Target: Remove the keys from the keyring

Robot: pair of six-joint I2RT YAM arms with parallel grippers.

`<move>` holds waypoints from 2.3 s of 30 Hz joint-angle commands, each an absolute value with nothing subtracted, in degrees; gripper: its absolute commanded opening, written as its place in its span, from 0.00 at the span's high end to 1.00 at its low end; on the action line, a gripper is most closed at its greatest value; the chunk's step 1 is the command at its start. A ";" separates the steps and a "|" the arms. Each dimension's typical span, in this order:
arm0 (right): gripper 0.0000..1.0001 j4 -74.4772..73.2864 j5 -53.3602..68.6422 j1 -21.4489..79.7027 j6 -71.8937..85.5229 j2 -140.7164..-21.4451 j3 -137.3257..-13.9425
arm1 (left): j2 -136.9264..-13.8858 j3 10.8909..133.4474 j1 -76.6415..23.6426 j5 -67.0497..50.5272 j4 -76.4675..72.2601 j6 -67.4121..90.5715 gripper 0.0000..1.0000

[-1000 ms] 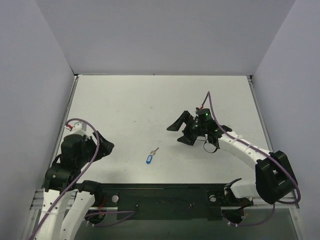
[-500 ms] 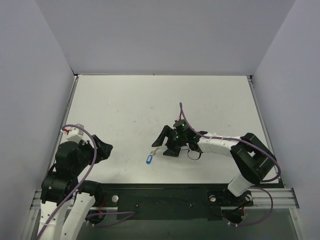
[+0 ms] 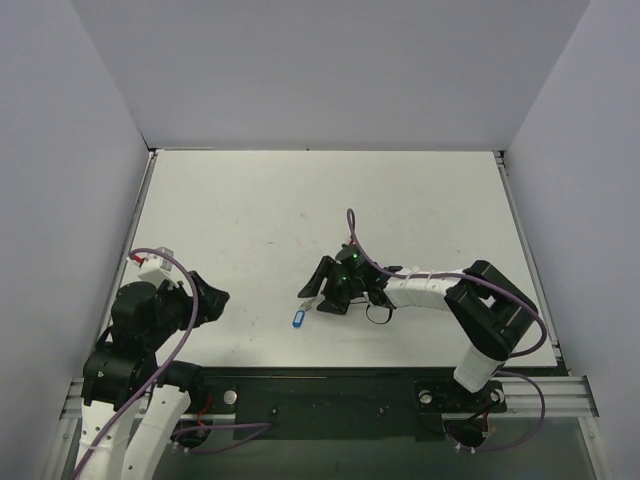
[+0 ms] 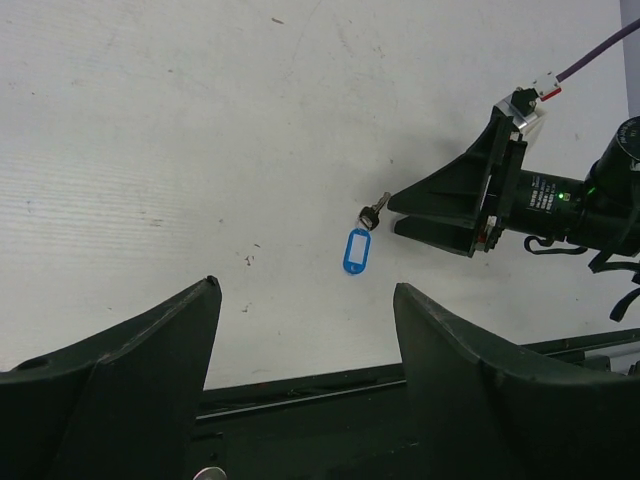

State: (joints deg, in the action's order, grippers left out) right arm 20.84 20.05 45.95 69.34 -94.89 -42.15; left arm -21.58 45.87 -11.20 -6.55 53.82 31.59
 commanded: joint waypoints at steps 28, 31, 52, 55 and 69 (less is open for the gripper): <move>0.67 21.62 15.21 53.00 73.21 -101.95 -46.14 | -21.88 46.41 -12.48 -7.65 52.29 30.41 0.20; 0.69 22.14 14.94 52.91 74.00 -102.22 -45.62 | -21.62 46.32 -12.66 -7.65 52.29 30.41 0.20; 0.96 19.69 16.52 53.00 74.53 -105.73 -48.34 | -20.83 46.32 -12.66 -7.12 52.38 30.59 0.20; 0.97 18.81 16.96 53.00 73.92 -105.30 -49.39 | -20.74 46.41 -12.66 -6.86 52.47 30.67 0.20; 1.00 11.60 19.86 51.07 68.65 -98.53 -54.75 | -18.54 48.68 -12.66 -9.93 49.92 33.03 0.20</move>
